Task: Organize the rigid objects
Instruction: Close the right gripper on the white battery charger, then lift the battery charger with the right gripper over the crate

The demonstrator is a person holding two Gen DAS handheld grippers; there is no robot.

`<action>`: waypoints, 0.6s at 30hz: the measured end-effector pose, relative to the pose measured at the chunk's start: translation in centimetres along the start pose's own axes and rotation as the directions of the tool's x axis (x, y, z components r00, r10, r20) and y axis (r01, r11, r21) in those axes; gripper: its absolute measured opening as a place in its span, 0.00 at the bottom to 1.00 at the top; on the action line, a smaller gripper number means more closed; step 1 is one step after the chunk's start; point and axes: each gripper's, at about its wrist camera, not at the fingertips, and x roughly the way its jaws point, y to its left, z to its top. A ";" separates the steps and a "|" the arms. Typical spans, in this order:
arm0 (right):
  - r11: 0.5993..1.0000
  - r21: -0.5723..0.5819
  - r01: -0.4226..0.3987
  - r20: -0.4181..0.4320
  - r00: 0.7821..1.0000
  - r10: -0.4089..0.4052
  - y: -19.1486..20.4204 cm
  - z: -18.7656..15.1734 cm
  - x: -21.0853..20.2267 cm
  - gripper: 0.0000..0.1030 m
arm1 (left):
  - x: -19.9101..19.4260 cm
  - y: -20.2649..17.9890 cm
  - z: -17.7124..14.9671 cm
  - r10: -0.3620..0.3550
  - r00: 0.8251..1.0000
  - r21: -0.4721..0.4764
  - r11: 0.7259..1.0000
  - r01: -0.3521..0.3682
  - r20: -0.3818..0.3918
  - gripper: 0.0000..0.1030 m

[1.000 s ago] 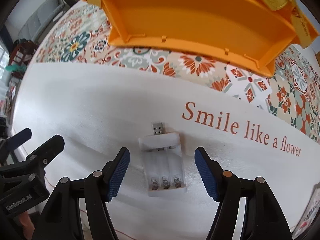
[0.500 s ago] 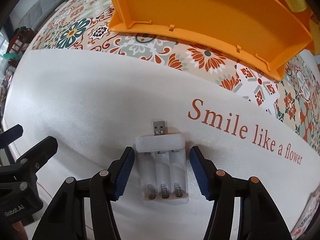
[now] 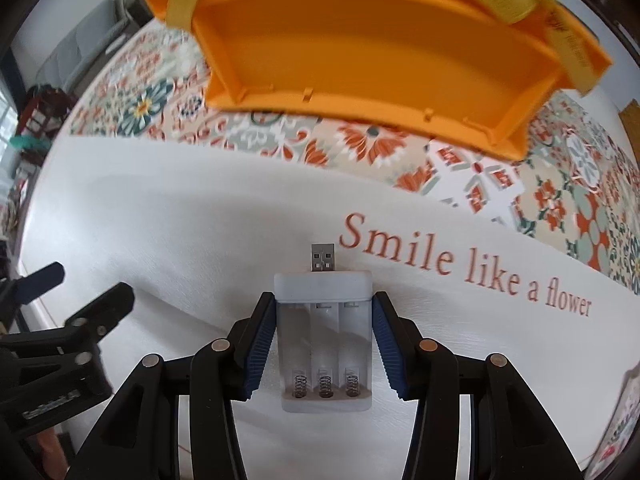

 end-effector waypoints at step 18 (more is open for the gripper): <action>0.996 0.083 -0.014 0.192 0.981 -0.002 -2.6 1.8 -7.4 0.47 | -6.6 -2.5 4.4 -0.026 0.978 0.091 0.996 0.008 0.205 0.95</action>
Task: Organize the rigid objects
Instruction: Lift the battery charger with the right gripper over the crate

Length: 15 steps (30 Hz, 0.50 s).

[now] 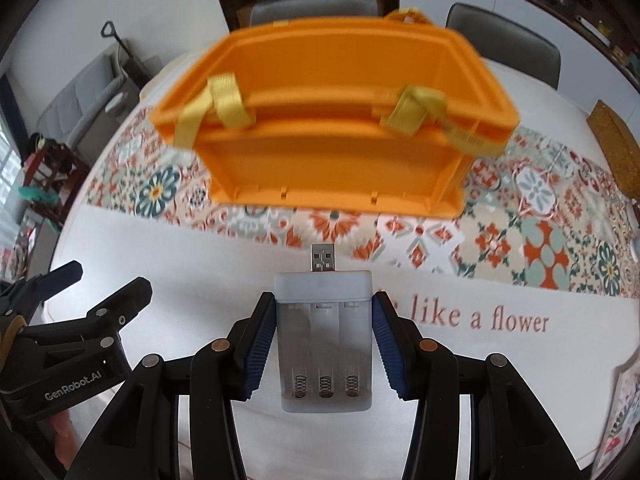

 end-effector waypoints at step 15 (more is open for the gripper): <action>0.999 0.035 -0.018 0.157 0.988 0.013 -1.0 3.7 -4.7 0.47 | -3.8 -0.6 4.3 -0.017 0.993 0.015 1.000 0.016 0.118 0.95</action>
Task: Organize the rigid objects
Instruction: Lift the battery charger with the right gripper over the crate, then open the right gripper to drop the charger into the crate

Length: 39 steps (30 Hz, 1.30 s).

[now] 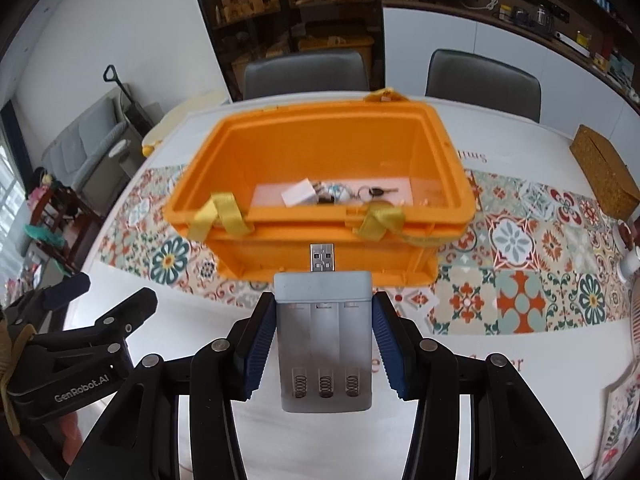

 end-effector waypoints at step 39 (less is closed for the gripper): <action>0.998 -0.035 0.059 0.040 0.998 -0.058 0.2 11.6 5.9 0.47 | 3.8 -0.3 10.2 0.033 0.994 0.035 0.999 -0.037 0.108 0.96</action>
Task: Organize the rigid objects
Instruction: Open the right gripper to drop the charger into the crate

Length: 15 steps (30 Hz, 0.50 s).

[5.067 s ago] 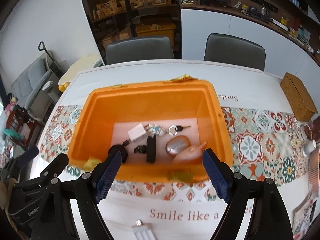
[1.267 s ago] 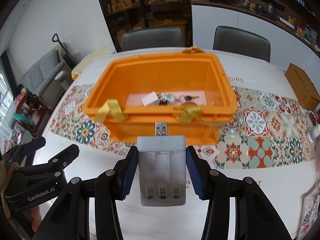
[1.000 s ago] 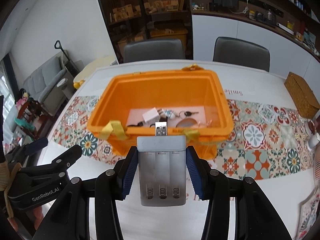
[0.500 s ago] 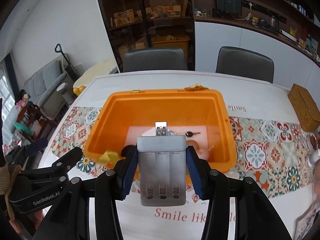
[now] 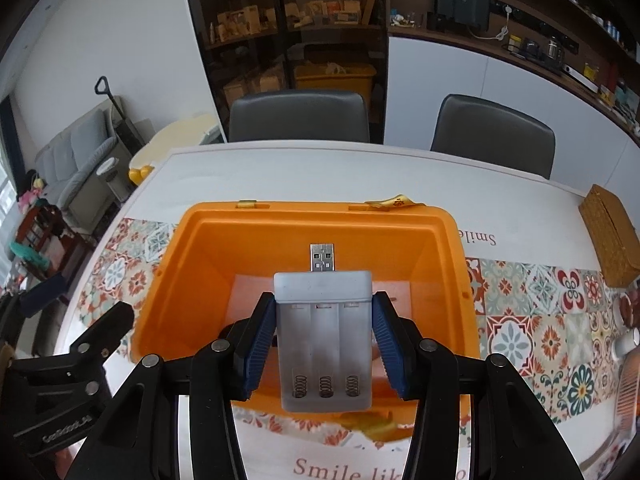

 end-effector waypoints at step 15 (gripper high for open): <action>0.995 0.062 0.082 -0.044 0.996 -0.079 -1.6 -1.3 -1.2 0.72 | -1.2 -0.1 -0.7 -0.027 1.000 0.006 1.000 0.027 0.009 0.96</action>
